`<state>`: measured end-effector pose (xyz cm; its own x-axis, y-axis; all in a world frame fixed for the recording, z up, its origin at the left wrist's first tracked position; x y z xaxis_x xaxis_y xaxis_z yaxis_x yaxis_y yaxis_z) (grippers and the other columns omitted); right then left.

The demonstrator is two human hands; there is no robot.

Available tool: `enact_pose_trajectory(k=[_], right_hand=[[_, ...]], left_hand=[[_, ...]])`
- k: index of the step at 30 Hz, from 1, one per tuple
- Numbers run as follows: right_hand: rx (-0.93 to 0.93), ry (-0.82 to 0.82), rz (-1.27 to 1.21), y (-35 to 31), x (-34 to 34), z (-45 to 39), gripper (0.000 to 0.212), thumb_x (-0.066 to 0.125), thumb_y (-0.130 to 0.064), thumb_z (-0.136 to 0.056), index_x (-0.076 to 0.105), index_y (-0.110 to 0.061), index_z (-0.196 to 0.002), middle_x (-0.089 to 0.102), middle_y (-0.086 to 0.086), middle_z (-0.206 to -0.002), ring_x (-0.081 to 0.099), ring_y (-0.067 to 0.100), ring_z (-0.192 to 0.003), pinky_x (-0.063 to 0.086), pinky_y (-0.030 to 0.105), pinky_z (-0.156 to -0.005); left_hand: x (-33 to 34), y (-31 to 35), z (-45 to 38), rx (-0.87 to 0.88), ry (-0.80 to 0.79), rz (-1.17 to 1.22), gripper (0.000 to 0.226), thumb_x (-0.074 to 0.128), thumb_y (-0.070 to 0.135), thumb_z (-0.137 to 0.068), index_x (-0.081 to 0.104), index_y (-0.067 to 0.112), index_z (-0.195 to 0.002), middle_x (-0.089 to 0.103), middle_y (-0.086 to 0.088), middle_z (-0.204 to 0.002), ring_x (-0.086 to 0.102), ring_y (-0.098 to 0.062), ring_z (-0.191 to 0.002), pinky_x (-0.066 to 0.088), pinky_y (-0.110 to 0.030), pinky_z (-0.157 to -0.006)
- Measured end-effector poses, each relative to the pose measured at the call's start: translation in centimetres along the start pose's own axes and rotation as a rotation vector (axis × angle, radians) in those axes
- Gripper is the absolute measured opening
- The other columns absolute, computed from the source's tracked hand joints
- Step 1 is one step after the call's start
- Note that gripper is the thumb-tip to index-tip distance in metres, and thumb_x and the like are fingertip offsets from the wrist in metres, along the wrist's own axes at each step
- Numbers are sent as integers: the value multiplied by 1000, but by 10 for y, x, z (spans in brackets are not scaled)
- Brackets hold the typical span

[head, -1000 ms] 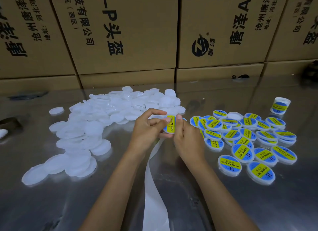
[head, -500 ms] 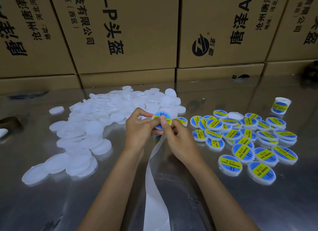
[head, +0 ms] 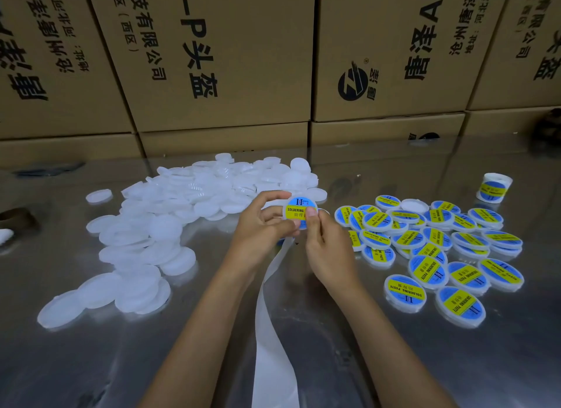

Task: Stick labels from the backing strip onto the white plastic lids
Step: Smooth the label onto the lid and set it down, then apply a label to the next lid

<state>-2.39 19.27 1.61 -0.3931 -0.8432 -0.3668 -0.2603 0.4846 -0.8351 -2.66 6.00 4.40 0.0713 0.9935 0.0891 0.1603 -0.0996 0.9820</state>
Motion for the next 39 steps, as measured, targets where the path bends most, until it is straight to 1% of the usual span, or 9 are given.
enact_pose_trajectory(k=[5, 8, 12, 15, 18, 22, 26, 34, 39], right_hand=[[30, -29, -71, -1, 1, -2, 45, 40, -41, -104, 49, -11, -71, 49, -4, -60, 46, 12, -60, 37, 33, -59], [99, -111, -136, 1, 3, -5, 51, 46, -40, -103, 51, 1, -74, 54, 13, -64, 47, 20, -62, 41, 37, -62], [226, -227, -248, 7, 4, -6, 42, 47, -37, -103, 57, -3, -81, 56, -3, -55, 47, 14, -50, 40, 28, -47], [280, -306, -329, 7, 5, -4, 35, 48, -33, -104, 58, -4, -86, 61, -4, -57, 47, 11, -46, 37, 23, -39], [361, -194, -444, 10, -2, -6, 34, 48, -32, -104, 60, -10, -82, 63, 0, -61, 46, 10, -43, 34, 20, -39], [545, 135, -731, 27, -23, -12, 34, 47, -31, -105, 62, -9, -84, 63, -1, -57, 45, 10, -40, 35, 19, -38], [711, 354, -945, 43, -34, -11, 31, 46, -29, -104, 59, -11, -82, 59, 4, -61, 43, 10, -37, 37, 19, -39], [760, 325, -1025, 39, -33, -7, 14, 53, -13, -98, 58, -11, -85, 60, 4, -67, 43, 11, -46, 39, 15, -38], [764, 281, -964, 36, -31, -4, 21, 47, -14, -99, 64, -12, -86, 60, -4, -50, 41, 8, -45, 36, 14, -39]], left_hand=[[-1, -2, -2, 32, 61, -10, 34, 68, -1, -90, 71, 24, -112, 78, -2, -93, 75, -22, -75, 56, -21, -66], [-3, -7, -4, 2, 86, 2, 32, 61, -3, -95, 71, 22, -112, 75, -4, -104, 76, -21, -77, 60, -25, -69], [-6, -9, -6, -10, 85, -1, 40, 61, -12, -87, 74, 17, -111, 76, -5, -106, 75, -17, -89, 60, -23, -69], [-13, -8, -8, 7, 105, 24, 37, 58, -12, -89, 73, 16, -109, 78, -4, -99, 76, -19, -82, 59, -22, -68], [-21, -10, -11, 10, 187, 5, 34, 56, -9, -91, 72, 11, -112, 78, -4, -100, 75, -17, -84, 60, -26, -73], [-40, -15, -13, -10, 379, -25, 31, 53, -5, -93, 74, 16, -101, 76, 2, -92, 68, -2, -71, 55, -19, -58], [-57, -21, -14, -56, 515, -65, 33, 48, -2, -93, 71, 22, -91, 73, 4, -85, 63, -10, -73, 49, -18, -52], [-53, -30, -17, -103, 495, -159, 30, 49, 0, -93, 71, 22, -93, 70, 10, -83, 62, -12, -79, 48, -24, -60], [-62, -18, -14, -17, 530, -456, 31, 49, 1, -91, 70, 21, -102, 71, -2, -108, 63, -21, -102, 46, -30, -83]])
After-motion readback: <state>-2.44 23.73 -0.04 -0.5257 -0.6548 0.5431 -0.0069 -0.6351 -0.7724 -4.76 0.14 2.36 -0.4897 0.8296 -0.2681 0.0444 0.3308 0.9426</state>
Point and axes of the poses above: each hand's wrist, its own z-axis away from the middle knuckle, its own x-axis out of the palm, y = z × x, the point moved 5 cm from there along -z, towards the middle knuckle
